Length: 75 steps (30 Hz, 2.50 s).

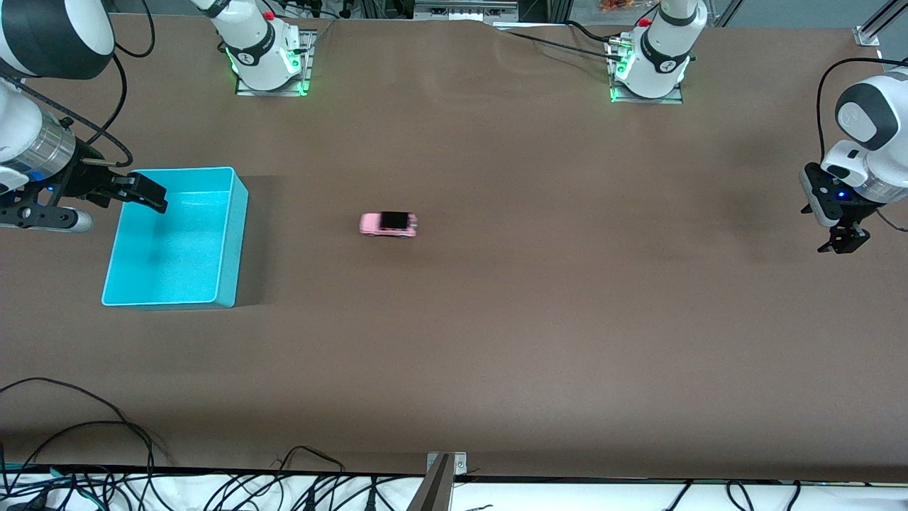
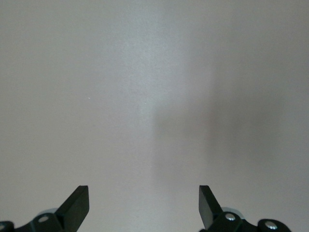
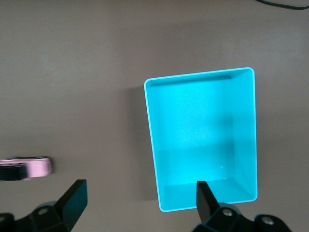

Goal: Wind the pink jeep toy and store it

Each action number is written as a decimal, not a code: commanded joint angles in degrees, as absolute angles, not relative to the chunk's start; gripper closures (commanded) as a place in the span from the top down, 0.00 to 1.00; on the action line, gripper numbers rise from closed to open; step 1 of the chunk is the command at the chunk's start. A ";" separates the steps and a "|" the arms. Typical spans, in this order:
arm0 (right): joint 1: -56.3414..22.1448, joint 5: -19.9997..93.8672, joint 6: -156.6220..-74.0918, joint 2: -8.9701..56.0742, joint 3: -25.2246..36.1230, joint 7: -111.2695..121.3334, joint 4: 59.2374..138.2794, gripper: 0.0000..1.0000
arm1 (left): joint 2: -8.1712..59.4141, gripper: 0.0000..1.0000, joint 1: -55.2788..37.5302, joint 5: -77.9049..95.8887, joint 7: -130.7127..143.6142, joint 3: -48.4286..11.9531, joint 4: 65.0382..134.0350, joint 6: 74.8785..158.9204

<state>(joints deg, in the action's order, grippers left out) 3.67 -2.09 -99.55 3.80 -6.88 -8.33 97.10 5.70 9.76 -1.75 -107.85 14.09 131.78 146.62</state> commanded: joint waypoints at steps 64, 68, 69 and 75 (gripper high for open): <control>1.76 0.97 -109.06 6.77 -9.93 60.20 118.54 1.00 | -5.71 1.00 9.84 -1.32 -70.14 8.00 115.14 114.97; 1.76 0.97 -118.19 4.40 -10.90 62.83 126.63 1.00 | -5.80 1.00 9.93 -1.32 -69.70 7.38 112.77 111.72; 1.76 0.97 -119.87 4.39 -10.90 63.71 127.78 1.00 | -5.71 1.00 9.84 -1.32 -69.70 7.30 112.24 111.10; 1.76 0.97 -127.69 8.08 -10.90 69.86 130.86 1.00 | -5.36 1.00 9.49 -1.32 -67.07 5.98 106.10 105.14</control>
<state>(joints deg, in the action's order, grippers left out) 1.47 -0.18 -121.90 8.12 -10.85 64.50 126.51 -5.75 9.81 -1.69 -69.67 6.75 111.92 111.09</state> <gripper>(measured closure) 0.000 0.000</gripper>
